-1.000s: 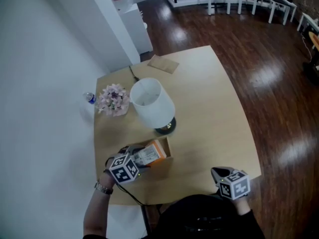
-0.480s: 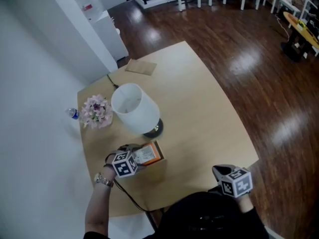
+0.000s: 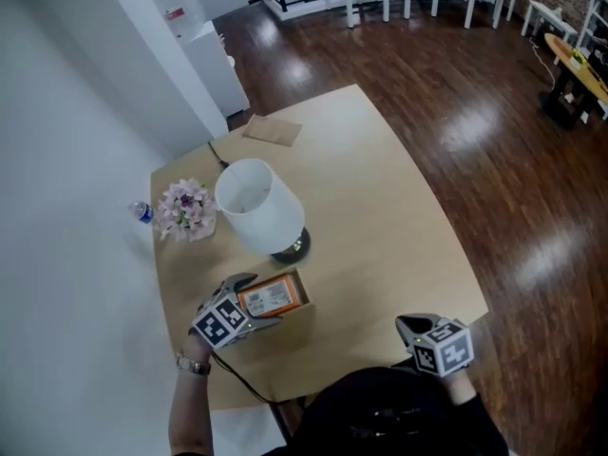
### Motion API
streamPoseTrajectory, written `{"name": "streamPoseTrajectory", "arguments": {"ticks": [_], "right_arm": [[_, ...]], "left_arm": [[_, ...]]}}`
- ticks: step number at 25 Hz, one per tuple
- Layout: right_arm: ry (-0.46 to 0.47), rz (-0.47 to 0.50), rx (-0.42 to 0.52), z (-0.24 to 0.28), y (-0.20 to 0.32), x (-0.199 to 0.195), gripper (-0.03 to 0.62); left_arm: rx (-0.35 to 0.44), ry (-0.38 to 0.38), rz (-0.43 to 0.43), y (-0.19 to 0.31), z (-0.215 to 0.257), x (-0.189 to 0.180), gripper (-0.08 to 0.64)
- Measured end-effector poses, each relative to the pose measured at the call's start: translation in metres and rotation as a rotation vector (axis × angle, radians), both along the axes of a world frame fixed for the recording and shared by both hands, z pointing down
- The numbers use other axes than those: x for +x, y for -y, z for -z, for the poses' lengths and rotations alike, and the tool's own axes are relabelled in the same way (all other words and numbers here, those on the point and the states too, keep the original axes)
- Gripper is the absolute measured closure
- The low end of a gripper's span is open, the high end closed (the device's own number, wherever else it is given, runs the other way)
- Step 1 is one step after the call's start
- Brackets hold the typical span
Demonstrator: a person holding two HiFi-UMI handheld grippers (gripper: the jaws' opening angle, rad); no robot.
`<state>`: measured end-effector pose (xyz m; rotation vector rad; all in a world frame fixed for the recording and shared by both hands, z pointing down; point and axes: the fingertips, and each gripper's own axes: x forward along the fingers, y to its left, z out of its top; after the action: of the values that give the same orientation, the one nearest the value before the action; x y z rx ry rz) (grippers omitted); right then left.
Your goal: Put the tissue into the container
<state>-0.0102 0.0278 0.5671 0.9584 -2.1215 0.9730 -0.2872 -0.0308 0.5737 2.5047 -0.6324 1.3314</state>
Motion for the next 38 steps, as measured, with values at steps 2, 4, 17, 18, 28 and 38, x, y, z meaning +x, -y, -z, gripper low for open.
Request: {"name": "streamPoseTrajectory", "arguments": {"ticks": [2, 4, 17, 18, 28, 38], "right_arm": [[0.010, 0.019, 0.004, 0.000, 0.003, -0.004, 0.592], [0.021, 0.038, 0.011, 0.002, 0.007, -0.008, 0.592], [0.086, 0.145, 0.062, 0.014, 0.025, -0.016, 0.592], [0.094, 0.155, 0.070, 0.016, 0.026, -0.016, 0.592], [0.129, 0.231, 0.108, 0.021, 0.031, -0.006, 0.592], [0.107, 0.243, 0.114, 0.020, 0.032, 0.013, 0.592]], "left_arm": [[0.025, -0.144, 0.102, -0.004, 0.036, 0.024, 0.101], [0.060, -0.256, 0.195, -0.008, 0.063, 0.047, 0.158], [0.097, -0.449, 0.606, -0.033, 0.062, 0.172, 0.555], [0.101, -0.436, 0.622, -0.035, 0.057, 0.176, 0.555], [0.061, -0.338, 0.664, -0.047, 0.032, 0.196, 0.555], [0.052, -0.341, 0.662, -0.044, 0.033, 0.209, 0.555]]}}
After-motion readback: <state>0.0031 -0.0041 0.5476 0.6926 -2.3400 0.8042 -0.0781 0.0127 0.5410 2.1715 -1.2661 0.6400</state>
